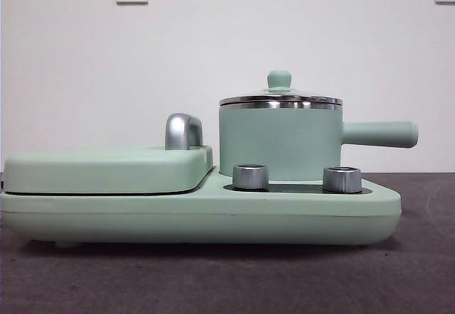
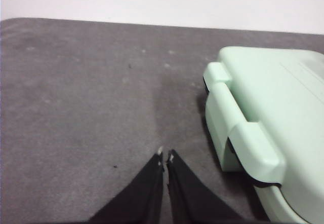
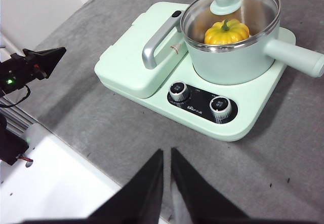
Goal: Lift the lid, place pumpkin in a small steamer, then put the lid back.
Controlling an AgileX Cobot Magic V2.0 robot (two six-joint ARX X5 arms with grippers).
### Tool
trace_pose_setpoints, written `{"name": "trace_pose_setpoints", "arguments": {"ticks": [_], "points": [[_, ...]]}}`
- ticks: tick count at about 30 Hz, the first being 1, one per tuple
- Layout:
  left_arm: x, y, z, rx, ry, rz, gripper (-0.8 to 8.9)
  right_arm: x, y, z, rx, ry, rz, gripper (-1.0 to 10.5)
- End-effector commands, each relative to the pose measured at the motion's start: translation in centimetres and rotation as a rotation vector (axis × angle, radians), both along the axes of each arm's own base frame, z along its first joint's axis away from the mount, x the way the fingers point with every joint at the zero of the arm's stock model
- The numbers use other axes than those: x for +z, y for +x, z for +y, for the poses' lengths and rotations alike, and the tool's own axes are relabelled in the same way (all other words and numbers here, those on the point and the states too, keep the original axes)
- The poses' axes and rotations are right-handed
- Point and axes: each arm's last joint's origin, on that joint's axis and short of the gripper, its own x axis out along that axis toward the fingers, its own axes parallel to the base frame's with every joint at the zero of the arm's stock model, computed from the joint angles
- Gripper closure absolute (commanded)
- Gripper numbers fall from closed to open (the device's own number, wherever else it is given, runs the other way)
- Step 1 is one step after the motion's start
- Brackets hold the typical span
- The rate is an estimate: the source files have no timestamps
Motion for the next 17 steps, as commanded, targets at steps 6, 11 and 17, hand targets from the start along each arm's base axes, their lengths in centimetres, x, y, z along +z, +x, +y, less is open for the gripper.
{"name": "trace_pose_setpoints", "arguments": {"ticks": [6, 11, 17], "points": [[-0.89, 0.24, 0.17, 0.041, 0.005, -0.001, 7.94, 0.29, -0.04, -0.01, 0.002, 0.013, -0.008, 9.3], [-0.88, 0.24, 0.17, 0.041, 0.006, -0.003, 7.94, 0.29, -0.04, -0.01, 0.002, 0.013, -0.008, 9.3], [-0.86, 0.24, 0.17, 0.041, 0.006, -0.003, 7.94, 0.29, -0.04, -0.01, 0.002, 0.013, -0.008, 9.3]]}}
